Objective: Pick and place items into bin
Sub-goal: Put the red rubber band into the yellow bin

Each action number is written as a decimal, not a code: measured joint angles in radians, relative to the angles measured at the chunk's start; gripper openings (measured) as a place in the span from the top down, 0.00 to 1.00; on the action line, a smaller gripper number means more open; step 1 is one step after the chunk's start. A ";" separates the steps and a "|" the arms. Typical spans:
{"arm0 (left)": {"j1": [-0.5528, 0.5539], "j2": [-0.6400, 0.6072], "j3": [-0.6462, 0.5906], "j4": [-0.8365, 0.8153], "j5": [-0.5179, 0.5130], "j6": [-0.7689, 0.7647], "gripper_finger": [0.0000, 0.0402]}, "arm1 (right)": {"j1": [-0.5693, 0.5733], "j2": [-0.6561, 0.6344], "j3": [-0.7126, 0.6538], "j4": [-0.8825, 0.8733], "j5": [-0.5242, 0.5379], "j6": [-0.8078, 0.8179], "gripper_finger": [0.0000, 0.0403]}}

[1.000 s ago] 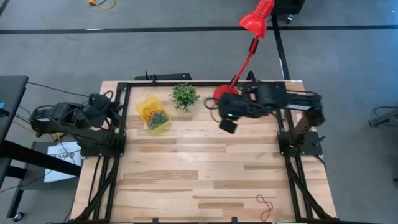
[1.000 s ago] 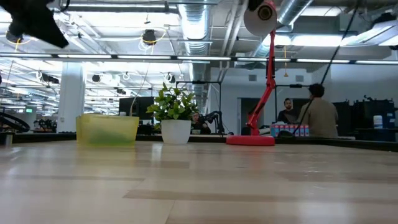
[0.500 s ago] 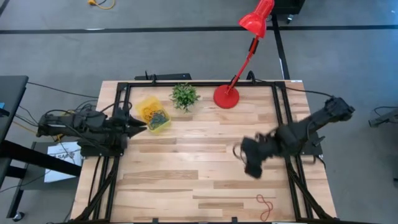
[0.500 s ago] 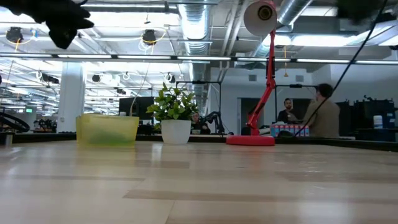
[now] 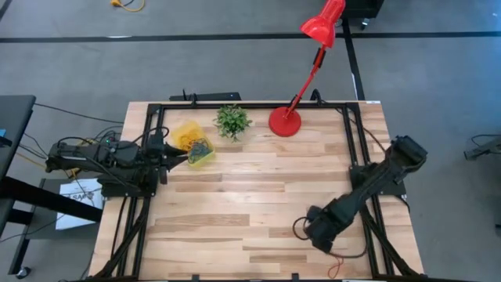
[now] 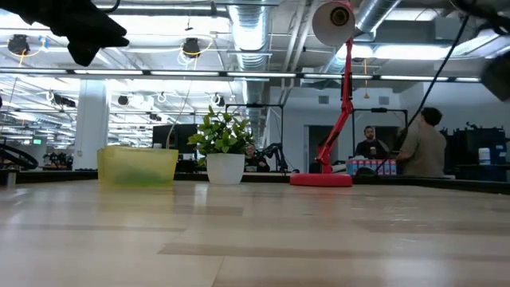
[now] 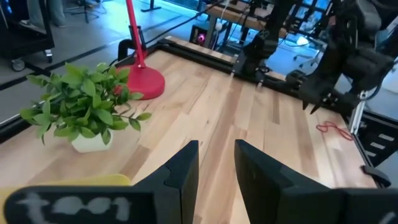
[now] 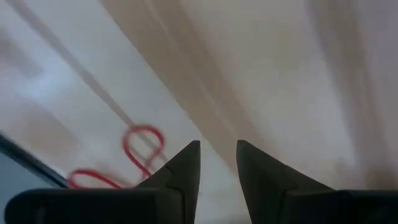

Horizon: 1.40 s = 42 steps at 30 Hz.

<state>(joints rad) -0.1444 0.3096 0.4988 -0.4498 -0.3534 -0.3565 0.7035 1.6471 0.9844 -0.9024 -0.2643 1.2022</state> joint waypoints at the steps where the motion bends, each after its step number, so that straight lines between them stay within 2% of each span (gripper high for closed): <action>1: 0.000 0.000 0.000 0.001 0.000 0.000 0.77 | 0.007 0.019 0.000 -0.003 -0.023 0.022 0.76; 5: 0.000 -0.001 0.000 0.001 0.000 -0.003 0.77 | 0.042 0.065 0.000 0.107 -0.100 0.072 0.76; 10: 0.000 -0.001 0.000 0.001 0.000 -0.004 0.77 | 0.100 0.067 0.002 0.292 -0.078 0.229 0.76; 20: 0.000 0.000 0.000 0.000 0.000 -0.001 0.77 | 0.222 0.076 0.002 0.282 -0.061 0.546 0.76; 28: 0.000 0.000 0.000 -0.008 -0.001 -0.001 0.77 | 0.246 0.076 0.002 0.198 0.032 0.562 0.76; 35: 0.000 0.000 0.000 -0.016 0.000 -0.005 0.77 | 0.246 0.076 0.002 0.238 0.070 0.538 0.76; 39: 0.000 0.001 0.000 -0.018 0.001 -0.005 0.77 | 0.251 0.112 0.002 0.223 0.063 0.511 0.76; 42: 0.000 0.001 0.000 -0.020 0.008 -0.021 0.77 | 0.248 0.147 0.006 0.246 -0.001 0.476 0.76</action>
<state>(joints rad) -0.1444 0.3103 0.4988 -0.4697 -0.3457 -0.3771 0.9516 1.7944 0.9907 -0.6563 -0.2653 1.6781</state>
